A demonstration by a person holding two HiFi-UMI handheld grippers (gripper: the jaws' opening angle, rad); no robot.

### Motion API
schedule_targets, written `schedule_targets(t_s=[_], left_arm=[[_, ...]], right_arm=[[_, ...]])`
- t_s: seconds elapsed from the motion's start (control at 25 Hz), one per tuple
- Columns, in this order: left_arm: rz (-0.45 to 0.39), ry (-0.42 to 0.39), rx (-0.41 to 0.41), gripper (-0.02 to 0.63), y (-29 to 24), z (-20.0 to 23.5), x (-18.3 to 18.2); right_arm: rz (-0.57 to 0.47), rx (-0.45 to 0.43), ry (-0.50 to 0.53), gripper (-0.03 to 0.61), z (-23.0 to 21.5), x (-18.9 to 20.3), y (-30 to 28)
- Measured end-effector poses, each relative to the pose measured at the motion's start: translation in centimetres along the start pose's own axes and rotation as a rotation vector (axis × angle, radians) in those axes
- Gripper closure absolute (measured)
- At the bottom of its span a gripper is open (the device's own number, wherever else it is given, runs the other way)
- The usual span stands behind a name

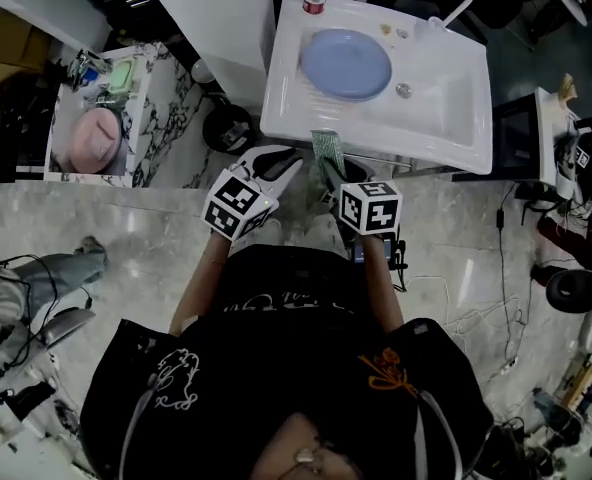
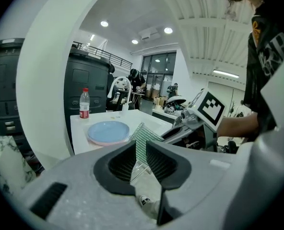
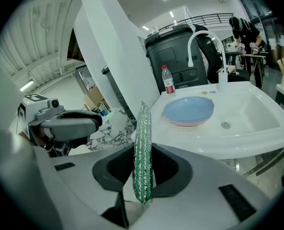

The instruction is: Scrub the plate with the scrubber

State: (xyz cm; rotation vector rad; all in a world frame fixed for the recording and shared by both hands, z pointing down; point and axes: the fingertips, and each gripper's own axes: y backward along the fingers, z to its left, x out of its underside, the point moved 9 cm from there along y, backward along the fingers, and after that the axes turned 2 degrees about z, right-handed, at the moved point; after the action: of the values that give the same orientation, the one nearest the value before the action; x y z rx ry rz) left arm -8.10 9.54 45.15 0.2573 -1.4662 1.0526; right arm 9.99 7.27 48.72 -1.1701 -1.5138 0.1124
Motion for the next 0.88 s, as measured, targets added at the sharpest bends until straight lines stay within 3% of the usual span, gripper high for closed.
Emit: schedule_targets(t_s=[0.44,0.88], left_arm=[[-0.023,-0.006,0.127,0.555,5.4,-2.1,3.6],[-0.040,-0.029,0.144,0.555,6.5,-5.4,4.0]], right_arm=[[-0.031,0.084,-0.049,0.489,8.3,5.7,3.1],[-0.010,0.113,0.016,0.489,9.8,8.2,6.3]])
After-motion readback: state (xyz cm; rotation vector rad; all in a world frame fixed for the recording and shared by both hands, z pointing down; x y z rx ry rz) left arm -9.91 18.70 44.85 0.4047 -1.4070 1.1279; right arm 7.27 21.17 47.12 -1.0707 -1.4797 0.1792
